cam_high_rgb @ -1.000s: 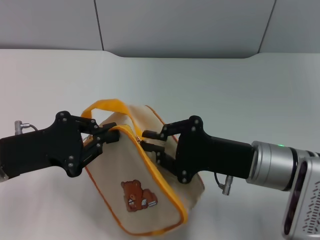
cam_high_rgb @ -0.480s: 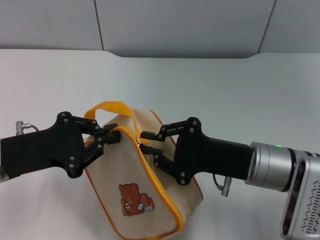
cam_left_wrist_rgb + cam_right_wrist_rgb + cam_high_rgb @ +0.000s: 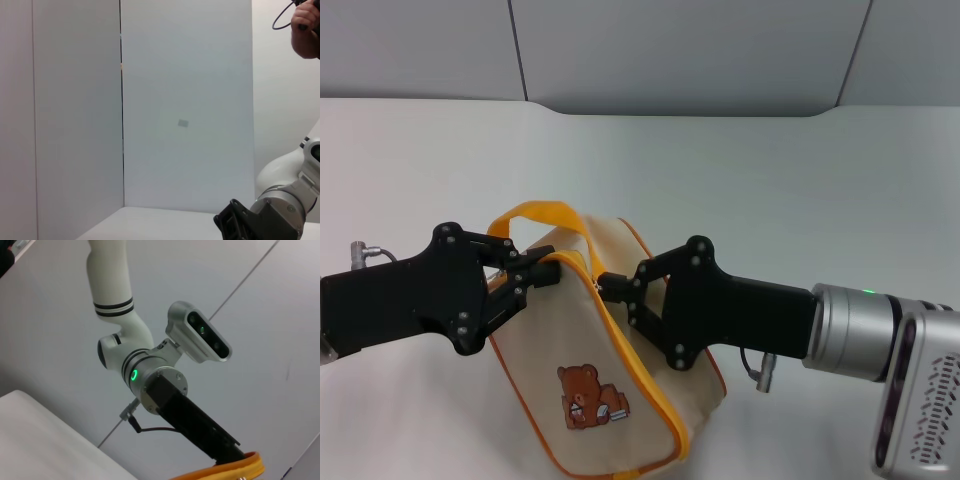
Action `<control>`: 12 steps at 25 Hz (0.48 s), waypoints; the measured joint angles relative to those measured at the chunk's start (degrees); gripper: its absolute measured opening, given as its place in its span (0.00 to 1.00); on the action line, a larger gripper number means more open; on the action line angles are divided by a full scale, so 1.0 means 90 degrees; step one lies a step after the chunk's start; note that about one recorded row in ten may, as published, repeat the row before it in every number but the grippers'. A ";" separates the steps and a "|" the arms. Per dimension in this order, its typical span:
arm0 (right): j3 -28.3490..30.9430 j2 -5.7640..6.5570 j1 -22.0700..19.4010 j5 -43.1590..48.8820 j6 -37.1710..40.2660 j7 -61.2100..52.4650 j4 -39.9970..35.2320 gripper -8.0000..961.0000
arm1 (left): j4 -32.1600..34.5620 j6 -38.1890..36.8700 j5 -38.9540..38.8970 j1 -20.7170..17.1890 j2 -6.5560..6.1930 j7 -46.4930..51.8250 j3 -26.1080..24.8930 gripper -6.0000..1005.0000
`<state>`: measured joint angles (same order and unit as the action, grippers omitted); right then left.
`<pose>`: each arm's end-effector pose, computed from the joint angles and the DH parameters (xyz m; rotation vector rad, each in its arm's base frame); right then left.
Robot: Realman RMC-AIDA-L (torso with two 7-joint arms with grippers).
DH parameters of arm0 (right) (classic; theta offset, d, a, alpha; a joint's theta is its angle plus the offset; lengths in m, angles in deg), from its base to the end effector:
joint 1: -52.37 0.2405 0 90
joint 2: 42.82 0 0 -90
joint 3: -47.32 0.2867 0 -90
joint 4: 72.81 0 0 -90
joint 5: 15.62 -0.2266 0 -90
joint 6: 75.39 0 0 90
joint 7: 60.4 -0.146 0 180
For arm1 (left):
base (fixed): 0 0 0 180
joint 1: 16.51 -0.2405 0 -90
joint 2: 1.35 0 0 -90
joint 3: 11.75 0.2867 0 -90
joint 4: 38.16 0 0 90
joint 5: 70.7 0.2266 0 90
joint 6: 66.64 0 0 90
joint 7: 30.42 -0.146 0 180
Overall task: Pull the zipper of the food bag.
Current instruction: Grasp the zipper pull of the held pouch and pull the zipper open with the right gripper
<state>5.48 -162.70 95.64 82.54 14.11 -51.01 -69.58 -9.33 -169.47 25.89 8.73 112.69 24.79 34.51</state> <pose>0.2214 0.3256 -0.1203 -2.3630 -0.8219 0.9170 -0.3003 0.3130 0.0080 -2.6864 -0.1348 -1.0395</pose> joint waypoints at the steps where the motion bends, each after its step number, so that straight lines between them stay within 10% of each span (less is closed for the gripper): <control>1: 0.0000 0.0000 -0.0040 0.0035 0.0011 0.0011 -0.0039 0.04 | 0.0000 0.0005 -0.0002 -0.0002 0.0000 0.0001 -0.0002 0.06; 12: 0.0000 0.0004 -0.0505 0.0126 0.0251 0.0011 -0.0562 0.01 | -0.0068 0.0357 -0.0021 0.0003 0.0014 0.0064 -0.0539 0.06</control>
<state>5.48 -162.67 91.09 83.68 16.37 -50.91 -74.64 -9.95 -166.25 25.70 8.76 112.82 25.37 29.66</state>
